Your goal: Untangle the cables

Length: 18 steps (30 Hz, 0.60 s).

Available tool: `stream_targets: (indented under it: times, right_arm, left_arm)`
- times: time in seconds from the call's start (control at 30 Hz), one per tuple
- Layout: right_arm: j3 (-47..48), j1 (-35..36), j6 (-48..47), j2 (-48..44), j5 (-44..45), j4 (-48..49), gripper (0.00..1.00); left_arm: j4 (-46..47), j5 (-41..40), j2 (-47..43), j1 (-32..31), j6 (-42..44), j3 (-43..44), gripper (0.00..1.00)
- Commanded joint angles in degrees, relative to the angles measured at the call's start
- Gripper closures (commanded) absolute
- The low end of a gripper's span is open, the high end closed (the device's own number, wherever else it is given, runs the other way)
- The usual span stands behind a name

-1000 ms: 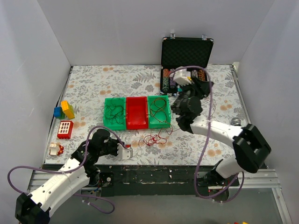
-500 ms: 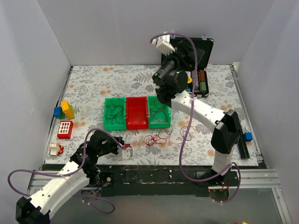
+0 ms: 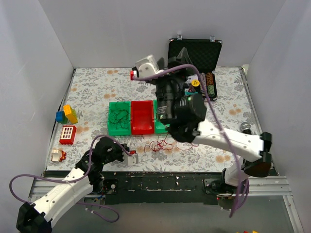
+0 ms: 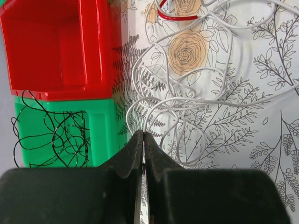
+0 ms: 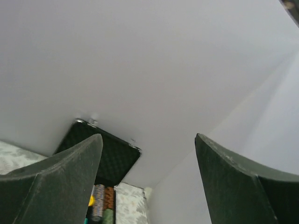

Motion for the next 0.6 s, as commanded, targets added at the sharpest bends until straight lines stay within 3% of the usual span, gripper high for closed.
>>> stream_targets:
  times: [0.0,0.03,0.07,0.1,0.13,0.23,0.3,0.43,0.57]
  right_arm:
    - [16.42,-8.34,76.94,-11.06,-22.30,-80.92,0.12]
    - [16.93,-12.74,87.43,-12.02,-29.77,-87.67,0.12]
    - [11.98,-19.31,93.62,-14.72,-43.07,-90.09,0.11]
    - [4.96,-25.55,98.12,-17.27,-55.21,-88.98,0.11]
    - [-1.98,-29.01,103.91,-19.65,-59.94,-87.32,0.13]
    - [-15.63,-33.17,112.81,-21.25,-62.37,-88.70,0.28]
    - [-25.20,-33.79,117.31,-21.34,-66.03,-87.93,0.32]
    - [-39.90,-33.70,125.39,-22.57,-77.19,-78.54,0.30]
    - [-48.35,-33.70,130.68,-23.19,-81.08,-71.84,0.23]
  left_arm:
    - [0.78,-0.50,-0.16,-0.17,-1.31,1.37,1.00]
    - [0.78,-0.41,-0.43,-0.17,-1.49,1.28,1.00]
    - [0.60,-0.32,-0.69,-0.17,-1.66,1.28,1.00]
    - [0.17,-0.15,-1.04,-0.17,-1.58,1.28,1.00]
    - [0.08,-0.06,-1.31,-0.17,-1.58,1.28,1.00]
    - [-0.36,0.03,-2.01,-0.17,-1.23,1.19,1.00]
    - [-0.71,0.20,-2.36,-0.17,-1.14,1.46,1.00]
    - [-1.77,0.20,-2.63,-0.17,-0.96,1.72,1.00]
    - [-2.30,0.03,-3.15,-0.17,-0.70,1.55,1.00]
